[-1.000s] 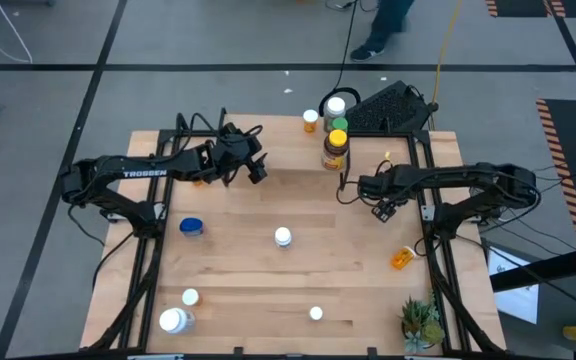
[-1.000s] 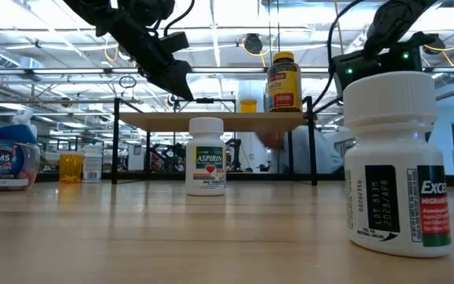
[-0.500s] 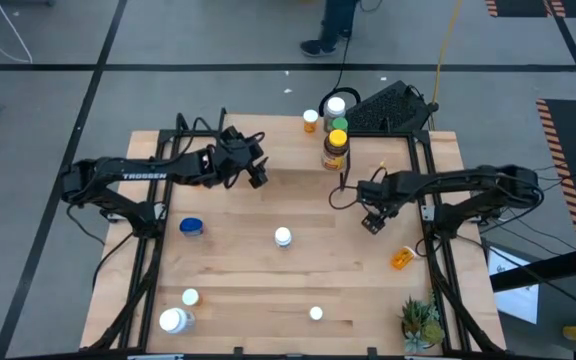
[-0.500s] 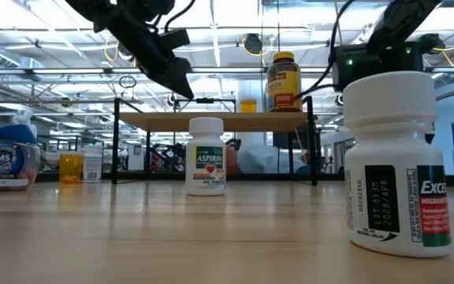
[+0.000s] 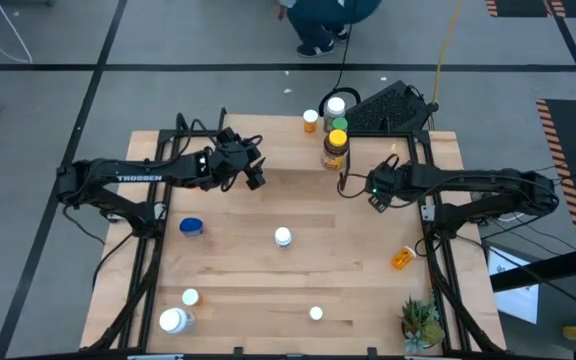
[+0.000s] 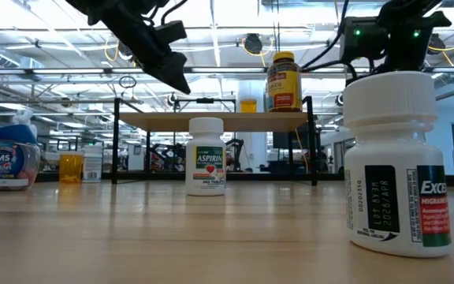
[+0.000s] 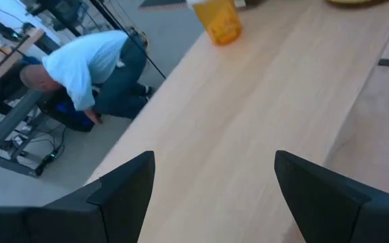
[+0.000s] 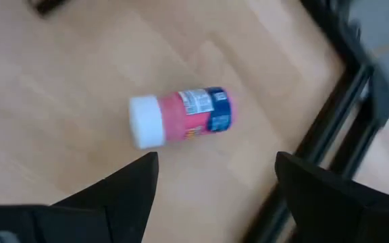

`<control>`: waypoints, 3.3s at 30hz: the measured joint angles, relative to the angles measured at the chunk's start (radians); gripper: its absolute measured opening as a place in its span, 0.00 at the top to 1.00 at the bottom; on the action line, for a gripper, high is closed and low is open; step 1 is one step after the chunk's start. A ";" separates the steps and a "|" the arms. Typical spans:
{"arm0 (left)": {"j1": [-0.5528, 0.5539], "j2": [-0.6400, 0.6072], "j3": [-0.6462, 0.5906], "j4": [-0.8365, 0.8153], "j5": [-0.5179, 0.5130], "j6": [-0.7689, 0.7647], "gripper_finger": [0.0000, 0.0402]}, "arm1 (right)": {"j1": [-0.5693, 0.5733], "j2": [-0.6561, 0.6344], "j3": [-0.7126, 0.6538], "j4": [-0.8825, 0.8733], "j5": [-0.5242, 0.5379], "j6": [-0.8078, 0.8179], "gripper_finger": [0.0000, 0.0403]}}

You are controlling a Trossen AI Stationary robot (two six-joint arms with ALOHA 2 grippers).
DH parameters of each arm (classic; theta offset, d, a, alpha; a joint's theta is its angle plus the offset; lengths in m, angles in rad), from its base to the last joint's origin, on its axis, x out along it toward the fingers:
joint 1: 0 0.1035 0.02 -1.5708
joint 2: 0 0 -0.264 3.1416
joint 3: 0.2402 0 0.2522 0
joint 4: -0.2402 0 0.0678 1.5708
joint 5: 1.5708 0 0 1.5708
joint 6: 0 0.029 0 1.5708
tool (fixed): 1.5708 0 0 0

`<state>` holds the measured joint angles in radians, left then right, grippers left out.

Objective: Pick and place medicine bottles onto shelf by color
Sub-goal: Put the pink pill bottle on the shelf

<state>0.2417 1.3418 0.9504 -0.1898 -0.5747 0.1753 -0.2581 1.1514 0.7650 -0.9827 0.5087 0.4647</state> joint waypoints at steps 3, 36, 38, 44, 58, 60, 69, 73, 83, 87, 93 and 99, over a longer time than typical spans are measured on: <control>-0.003 -0.003 0.002 0.008 -0.004 0.003 0.23 | -0.010 0.017 0.000 0.034 -0.059 -0.172 0.28; -0.002 -0.002 0.001 -0.037 -0.016 0.013 0.23 | -0.055 0.256 -0.105 0.261 -0.094 -1.314 0.30; -0.002 -0.002 0.001 -0.039 -0.017 0.012 0.23 | -0.055 0.255 -0.116 0.282 -0.094 -1.305 0.33; -0.003 -0.002 0.001 -0.040 -0.018 -0.003 0.23 | -0.051 0.255 -0.121 0.295 -0.099 -1.173 0.53; -0.074 -0.002 0.001 -0.033 -0.018 0.000 0.23 | 0.150 0.175 -0.119 0.275 -0.185 -0.830 0.52; -0.084 -0.002 0.001 -0.025 -0.018 0.001 0.23 | 0.179 0.146 -0.112 0.275 -0.190 -0.777 0.54; -0.131 -0.002 0.001 0.003 0.038 0.005 0.23 | 0.267 -0.019 -0.098 0.352 -0.197 -0.685 0.55; -0.157 -0.002 0.001 0.006 0.085 0.003 0.23 | 0.267 -0.097 -0.098 0.456 -0.294 -0.625 0.55; -0.199 0.026 0.000 0.141 0.417 -0.027 0.23 | 0.278 -0.194 -0.124 1.017 -0.477 -0.472 0.56; -0.223 0.071 0.001 0.227 0.492 -0.024 0.23 | 0.300 -0.133 -0.216 1.461 -0.564 -0.463 0.56; -0.258 0.147 0.001 0.324 0.498 0.002 0.23 | 0.309 -0.019 -0.281 1.764 -0.558 -0.368 0.55; -0.265 0.219 0.001 0.432 0.556 0.004 0.23 | 0.309 0.035 -0.282 1.816 -0.536 -0.357 0.56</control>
<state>-0.0231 1.5607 0.9512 0.2423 -0.0192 0.1795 0.0506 1.1868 0.4835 0.8333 -0.0269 0.1081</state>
